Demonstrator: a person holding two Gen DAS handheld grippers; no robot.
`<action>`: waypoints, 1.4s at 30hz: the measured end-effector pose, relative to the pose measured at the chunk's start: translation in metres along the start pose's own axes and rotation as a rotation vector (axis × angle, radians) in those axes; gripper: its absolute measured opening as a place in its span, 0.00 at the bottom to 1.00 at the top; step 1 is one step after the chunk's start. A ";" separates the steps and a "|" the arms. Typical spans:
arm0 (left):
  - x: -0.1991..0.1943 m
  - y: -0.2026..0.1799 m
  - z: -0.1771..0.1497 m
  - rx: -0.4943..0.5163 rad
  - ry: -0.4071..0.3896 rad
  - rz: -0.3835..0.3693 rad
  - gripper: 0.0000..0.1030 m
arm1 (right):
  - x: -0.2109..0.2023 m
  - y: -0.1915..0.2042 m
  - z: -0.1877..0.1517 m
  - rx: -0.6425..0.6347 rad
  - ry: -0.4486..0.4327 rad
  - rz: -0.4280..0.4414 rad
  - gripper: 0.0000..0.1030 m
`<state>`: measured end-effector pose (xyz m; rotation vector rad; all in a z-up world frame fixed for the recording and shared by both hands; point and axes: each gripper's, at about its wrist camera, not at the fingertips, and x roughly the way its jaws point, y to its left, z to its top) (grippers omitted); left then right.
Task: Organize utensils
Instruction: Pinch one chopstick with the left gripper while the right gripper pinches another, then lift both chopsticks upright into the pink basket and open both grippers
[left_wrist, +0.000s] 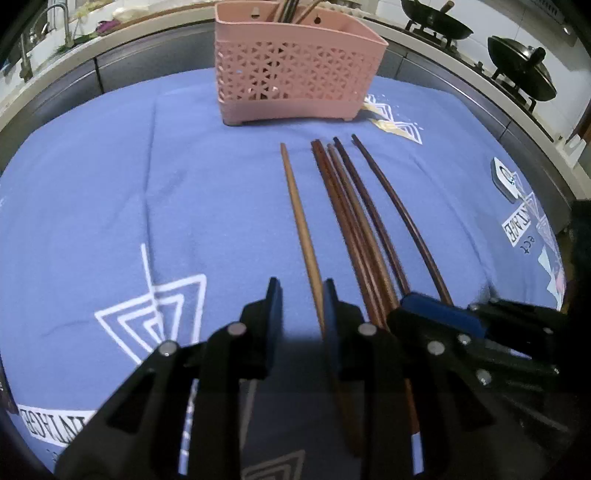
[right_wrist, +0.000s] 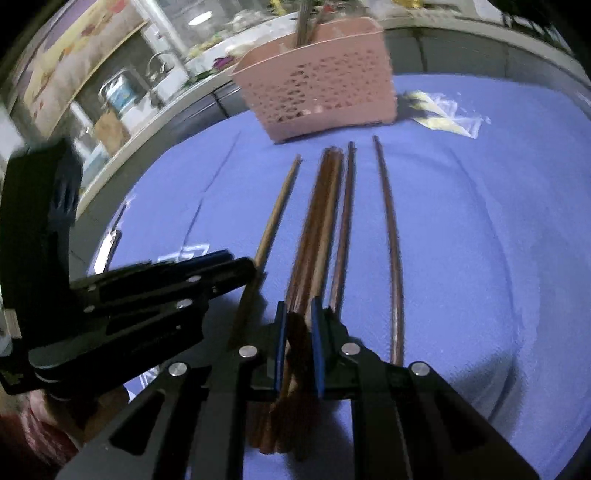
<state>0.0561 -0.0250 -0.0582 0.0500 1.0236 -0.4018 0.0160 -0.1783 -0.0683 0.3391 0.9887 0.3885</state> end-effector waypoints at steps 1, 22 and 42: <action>0.000 0.001 0.000 0.000 0.002 -0.003 0.23 | -0.002 -0.004 0.000 0.019 0.004 0.017 0.13; 0.045 0.014 0.084 0.012 0.023 0.040 0.18 | 0.057 0.008 0.126 -0.157 0.121 -0.174 0.08; -0.115 0.018 0.090 -0.005 -0.357 -0.070 0.04 | -0.107 0.049 0.106 -0.241 -0.387 0.011 0.05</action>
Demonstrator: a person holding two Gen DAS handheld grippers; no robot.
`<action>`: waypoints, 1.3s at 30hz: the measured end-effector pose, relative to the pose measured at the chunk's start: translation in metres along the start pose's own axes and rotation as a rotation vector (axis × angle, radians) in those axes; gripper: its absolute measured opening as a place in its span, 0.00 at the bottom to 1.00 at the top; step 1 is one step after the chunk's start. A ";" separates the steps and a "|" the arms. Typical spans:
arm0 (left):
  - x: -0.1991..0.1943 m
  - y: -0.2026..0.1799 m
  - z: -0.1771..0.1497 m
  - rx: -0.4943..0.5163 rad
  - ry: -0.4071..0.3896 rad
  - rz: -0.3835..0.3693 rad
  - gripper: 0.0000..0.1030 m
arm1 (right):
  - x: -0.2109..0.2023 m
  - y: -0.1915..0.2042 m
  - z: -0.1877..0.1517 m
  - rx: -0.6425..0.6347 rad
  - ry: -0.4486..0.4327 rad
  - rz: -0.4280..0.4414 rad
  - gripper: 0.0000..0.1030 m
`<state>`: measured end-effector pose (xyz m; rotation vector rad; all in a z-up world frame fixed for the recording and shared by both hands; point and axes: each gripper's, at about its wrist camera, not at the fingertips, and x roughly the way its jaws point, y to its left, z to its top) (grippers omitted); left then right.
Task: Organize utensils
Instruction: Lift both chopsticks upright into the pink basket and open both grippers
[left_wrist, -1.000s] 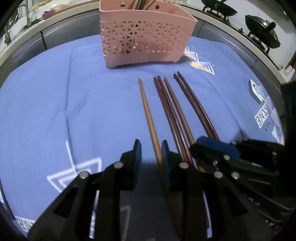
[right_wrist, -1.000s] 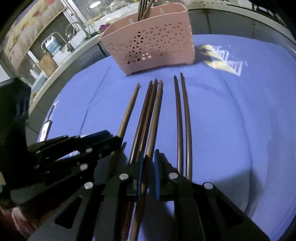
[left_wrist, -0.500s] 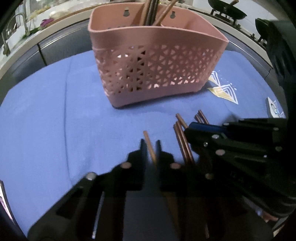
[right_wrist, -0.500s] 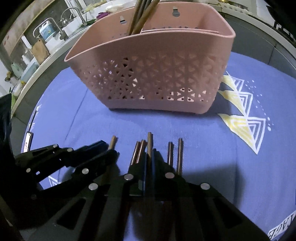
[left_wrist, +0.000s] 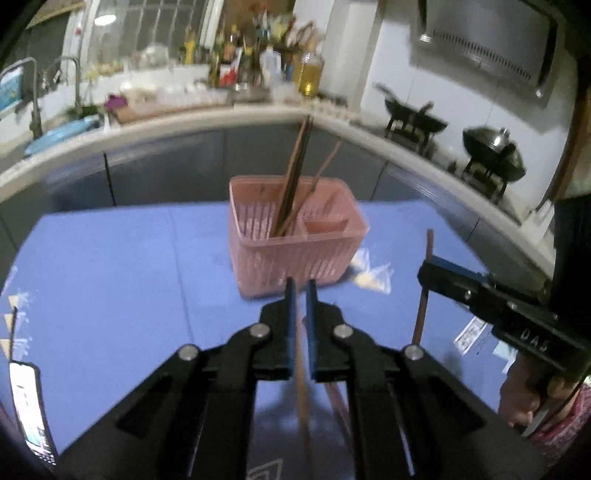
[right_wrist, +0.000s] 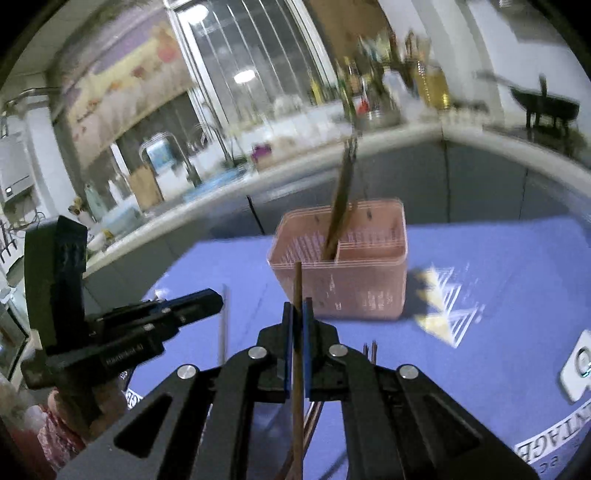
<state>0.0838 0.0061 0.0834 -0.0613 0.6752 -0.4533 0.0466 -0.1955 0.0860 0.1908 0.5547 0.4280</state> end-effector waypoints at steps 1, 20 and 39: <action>-0.007 -0.003 0.005 -0.003 -0.019 -0.004 0.04 | -0.006 0.004 -0.001 -0.008 -0.024 -0.005 0.05; 0.070 0.007 -0.033 0.008 0.333 0.060 0.44 | -0.033 0.005 0.017 0.025 -0.112 0.015 0.05; 0.136 -0.010 -0.073 0.216 0.452 0.090 0.05 | -0.041 -0.005 0.017 0.065 -0.135 0.015 0.05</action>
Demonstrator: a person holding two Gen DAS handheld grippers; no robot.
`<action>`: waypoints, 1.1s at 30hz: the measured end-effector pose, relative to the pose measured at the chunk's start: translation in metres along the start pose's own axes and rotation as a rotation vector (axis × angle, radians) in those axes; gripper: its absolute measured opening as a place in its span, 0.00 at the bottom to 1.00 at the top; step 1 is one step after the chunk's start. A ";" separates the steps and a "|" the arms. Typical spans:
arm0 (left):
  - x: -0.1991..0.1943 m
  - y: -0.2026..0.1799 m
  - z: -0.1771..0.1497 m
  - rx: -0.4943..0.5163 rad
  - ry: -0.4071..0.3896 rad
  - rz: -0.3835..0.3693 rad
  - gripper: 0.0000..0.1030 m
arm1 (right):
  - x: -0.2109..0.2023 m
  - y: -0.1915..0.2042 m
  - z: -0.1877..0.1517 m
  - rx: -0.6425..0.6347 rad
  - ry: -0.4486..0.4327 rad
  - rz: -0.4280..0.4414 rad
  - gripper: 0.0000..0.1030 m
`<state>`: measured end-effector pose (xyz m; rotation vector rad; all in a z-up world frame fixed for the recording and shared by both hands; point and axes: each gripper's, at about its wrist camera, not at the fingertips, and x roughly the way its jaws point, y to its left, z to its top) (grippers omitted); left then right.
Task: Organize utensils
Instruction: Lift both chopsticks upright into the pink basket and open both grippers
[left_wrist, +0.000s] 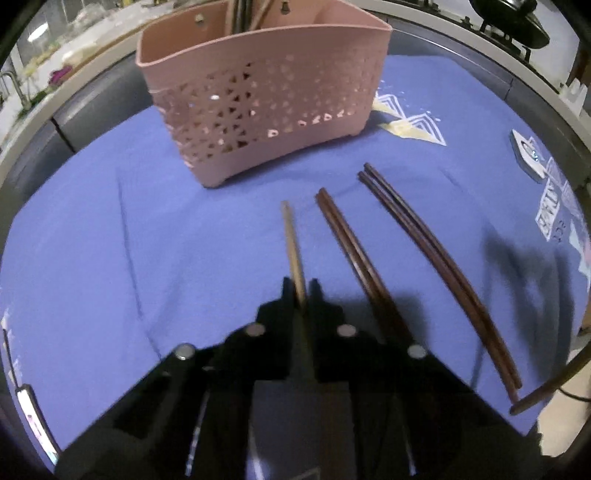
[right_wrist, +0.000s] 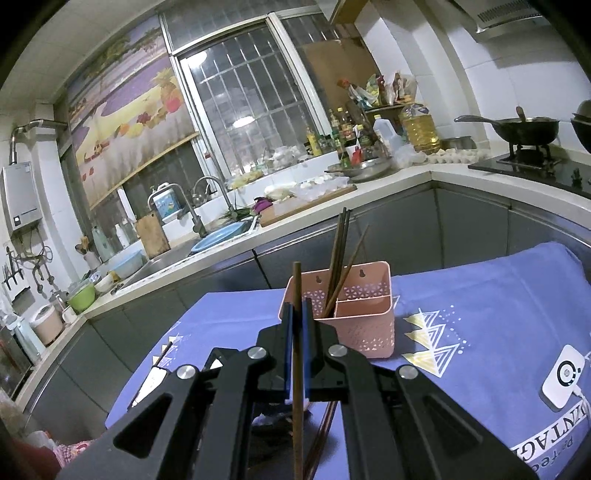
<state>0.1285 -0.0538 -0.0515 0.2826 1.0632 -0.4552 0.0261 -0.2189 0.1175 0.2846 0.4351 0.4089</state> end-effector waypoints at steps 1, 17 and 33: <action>-0.001 0.001 0.002 -0.007 -0.002 -0.001 0.05 | -0.001 0.001 0.001 0.004 -0.001 0.001 0.05; -0.207 0.042 0.053 -0.144 -0.520 -0.110 0.05 | 0.004 0.038 0.061 -0.062 -0.145 -0.001 0.05; -0.224 0.072 0.146 -0.162 -0.658 0.068 0.05 | 0.116 0.033 0.126 -0.177 -0.285 -0.155 0.05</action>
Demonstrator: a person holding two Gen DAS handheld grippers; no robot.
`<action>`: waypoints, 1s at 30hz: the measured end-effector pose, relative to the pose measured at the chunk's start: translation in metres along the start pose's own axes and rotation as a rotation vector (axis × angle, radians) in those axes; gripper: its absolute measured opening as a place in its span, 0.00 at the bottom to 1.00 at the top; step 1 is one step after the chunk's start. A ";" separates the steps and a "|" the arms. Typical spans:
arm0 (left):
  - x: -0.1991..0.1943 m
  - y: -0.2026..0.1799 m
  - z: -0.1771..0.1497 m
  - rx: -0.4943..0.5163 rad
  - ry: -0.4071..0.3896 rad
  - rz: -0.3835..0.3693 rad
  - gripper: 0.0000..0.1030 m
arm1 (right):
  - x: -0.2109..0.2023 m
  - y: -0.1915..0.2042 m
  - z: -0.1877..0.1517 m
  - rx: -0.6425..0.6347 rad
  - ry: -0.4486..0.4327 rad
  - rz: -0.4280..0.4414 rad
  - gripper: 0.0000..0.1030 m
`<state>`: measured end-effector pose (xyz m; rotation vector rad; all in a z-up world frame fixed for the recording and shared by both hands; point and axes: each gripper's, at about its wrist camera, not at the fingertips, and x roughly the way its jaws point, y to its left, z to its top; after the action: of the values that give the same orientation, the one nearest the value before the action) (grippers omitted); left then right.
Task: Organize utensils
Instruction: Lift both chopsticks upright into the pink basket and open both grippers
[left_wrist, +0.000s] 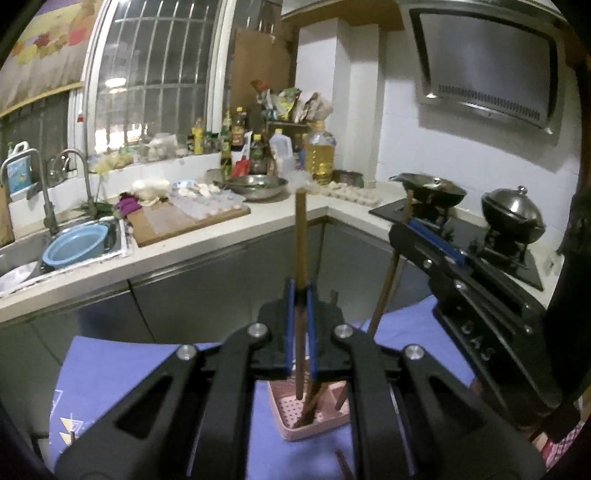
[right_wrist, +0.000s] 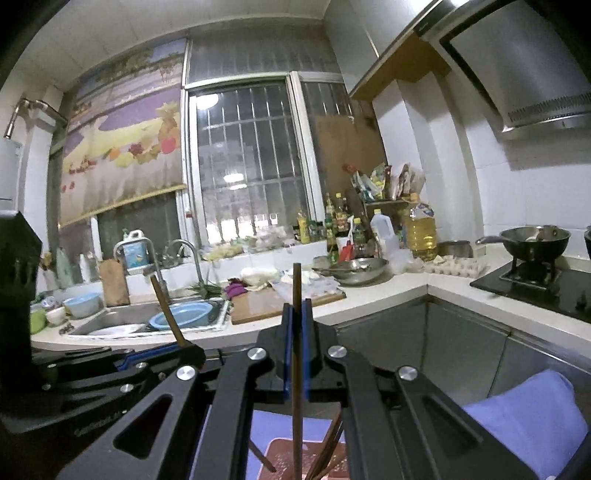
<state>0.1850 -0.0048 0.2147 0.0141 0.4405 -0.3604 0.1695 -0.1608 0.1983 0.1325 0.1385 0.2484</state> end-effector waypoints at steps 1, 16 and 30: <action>0.007 0.001 -0.003 0.004 0.005 0.006 0.05 | 0.006 -0.002 -0.004 0.001 0.005 -0.005 0.05; 0.108 0.011 -0.085 -0.042 0.301 0.035 0.07 | 0.057 -0.032 -0.089 0.073 0.284 0.000 0.08; 0.003 0.025 -0.067 -0.166 0.075 0.136 0.33 | -0.034 -0.021 -0.058 0.148 0.168 0.064 0.69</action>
<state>0.1686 0.0237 0.1509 -0.1034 0.5395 -0.1894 0.1331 -0.1825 0.1421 0.2637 0.3201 0.3127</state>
